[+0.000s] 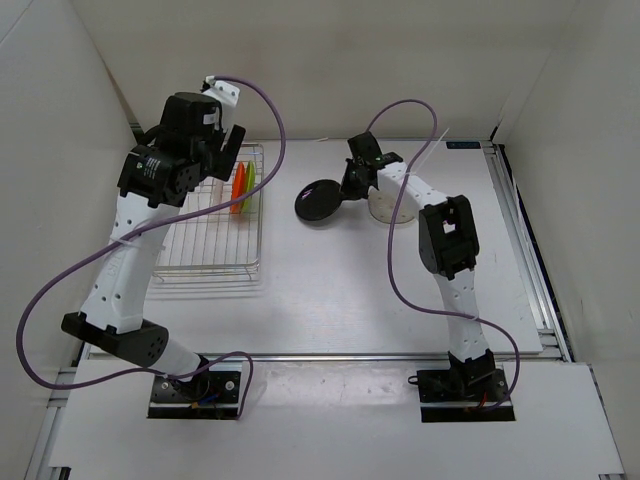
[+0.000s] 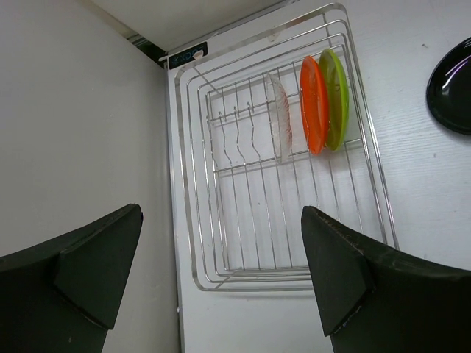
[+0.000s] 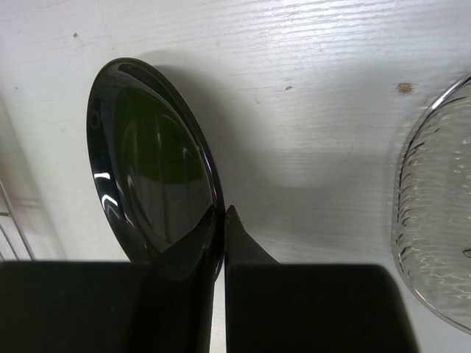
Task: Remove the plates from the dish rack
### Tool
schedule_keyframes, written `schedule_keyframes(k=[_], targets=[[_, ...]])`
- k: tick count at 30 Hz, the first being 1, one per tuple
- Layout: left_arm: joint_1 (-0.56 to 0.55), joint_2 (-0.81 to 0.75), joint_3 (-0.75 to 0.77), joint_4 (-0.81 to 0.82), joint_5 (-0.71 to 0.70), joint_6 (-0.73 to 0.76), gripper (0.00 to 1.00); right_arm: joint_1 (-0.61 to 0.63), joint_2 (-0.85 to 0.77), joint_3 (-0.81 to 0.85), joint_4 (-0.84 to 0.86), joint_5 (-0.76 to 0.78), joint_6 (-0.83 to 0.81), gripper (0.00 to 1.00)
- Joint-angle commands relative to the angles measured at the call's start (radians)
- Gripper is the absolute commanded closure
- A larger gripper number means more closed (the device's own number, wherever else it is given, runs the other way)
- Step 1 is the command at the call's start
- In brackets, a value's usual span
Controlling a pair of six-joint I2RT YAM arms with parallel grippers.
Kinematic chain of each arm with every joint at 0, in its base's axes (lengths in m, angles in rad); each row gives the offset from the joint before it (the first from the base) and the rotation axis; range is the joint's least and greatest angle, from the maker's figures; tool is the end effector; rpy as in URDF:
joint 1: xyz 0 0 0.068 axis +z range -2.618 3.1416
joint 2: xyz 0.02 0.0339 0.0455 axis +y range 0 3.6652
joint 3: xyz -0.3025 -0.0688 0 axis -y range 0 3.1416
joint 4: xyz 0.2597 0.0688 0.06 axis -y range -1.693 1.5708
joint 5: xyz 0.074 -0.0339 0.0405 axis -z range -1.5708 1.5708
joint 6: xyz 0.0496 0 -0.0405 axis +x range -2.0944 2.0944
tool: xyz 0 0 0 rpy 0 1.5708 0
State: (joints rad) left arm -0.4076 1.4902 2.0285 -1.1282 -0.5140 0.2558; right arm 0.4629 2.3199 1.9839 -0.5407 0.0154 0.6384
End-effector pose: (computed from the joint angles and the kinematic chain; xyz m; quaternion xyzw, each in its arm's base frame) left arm 0.2715 -0.0907 0.5345 0.1646 0.8456 0.1890 0.4712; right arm 0.5104 0.2539 0.2110 0.0850 0.9365 0.1718 0.2936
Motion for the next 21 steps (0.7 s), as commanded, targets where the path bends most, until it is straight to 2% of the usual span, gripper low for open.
schedule_keyframes(k=[1,13,16,21], targets=[[0.003,-0.025,0.041,-0.007,0.038,-0.029,0.0,0.0,0.003,-0.016,0.018,-0.024,-0.009,0.97],[0.012,-0.044,0.032,-0.007,0.039,-0.029,0.0,0.0,0.044,-0.066,0.018,-0.077,-0.019,0.91],[0.012,-0.044,0.018,-0.007,0.039,-0.018,0.0,0.0,0.044,-0.075,0.018,-0.088,-0.019,0.86],[0.022,-0.076,-0.111,0.042,0.005,0.017,0.0,0.0,0.053,-0.076,0.018,-0.088,-0.019,0.78]])
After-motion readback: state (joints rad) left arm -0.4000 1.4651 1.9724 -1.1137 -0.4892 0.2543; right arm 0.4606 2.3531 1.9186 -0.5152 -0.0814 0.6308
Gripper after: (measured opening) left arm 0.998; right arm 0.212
